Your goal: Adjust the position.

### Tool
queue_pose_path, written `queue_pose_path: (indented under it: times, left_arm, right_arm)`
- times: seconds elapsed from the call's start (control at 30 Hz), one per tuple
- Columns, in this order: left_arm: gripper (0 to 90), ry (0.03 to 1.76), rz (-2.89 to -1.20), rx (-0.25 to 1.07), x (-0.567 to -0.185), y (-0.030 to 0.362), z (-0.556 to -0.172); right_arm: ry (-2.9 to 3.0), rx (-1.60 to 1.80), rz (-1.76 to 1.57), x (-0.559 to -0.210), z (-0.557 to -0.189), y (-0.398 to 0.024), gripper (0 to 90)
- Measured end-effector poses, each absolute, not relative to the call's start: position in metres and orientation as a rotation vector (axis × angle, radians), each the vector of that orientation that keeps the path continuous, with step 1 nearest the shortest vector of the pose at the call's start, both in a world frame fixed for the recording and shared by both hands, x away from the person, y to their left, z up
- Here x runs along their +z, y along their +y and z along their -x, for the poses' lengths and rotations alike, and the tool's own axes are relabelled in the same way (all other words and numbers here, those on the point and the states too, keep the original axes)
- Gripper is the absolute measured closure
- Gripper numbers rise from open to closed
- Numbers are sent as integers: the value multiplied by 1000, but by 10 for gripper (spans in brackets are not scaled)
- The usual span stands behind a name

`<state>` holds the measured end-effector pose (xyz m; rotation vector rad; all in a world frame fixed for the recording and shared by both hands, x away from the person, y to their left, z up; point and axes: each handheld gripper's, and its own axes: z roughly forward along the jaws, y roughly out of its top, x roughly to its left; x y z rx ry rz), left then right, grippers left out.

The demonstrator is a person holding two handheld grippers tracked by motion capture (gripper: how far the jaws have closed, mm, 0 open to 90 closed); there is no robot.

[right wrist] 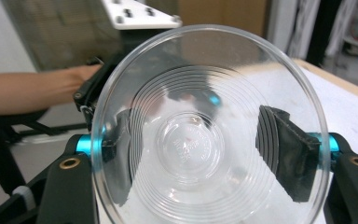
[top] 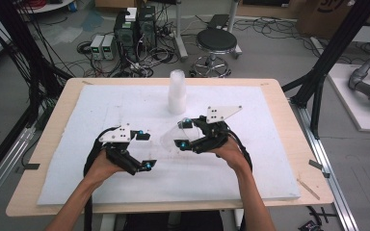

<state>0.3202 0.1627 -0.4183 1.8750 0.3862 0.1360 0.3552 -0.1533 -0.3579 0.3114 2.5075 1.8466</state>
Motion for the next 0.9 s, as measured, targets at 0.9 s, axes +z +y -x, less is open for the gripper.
queue_pose_path:
  times: [0.9]
  left_arm:
    - [22,754,-1794,328,-466,221,-307]
  right_arm:
    - [2649,1110,-641,-344,-377,-147,330]
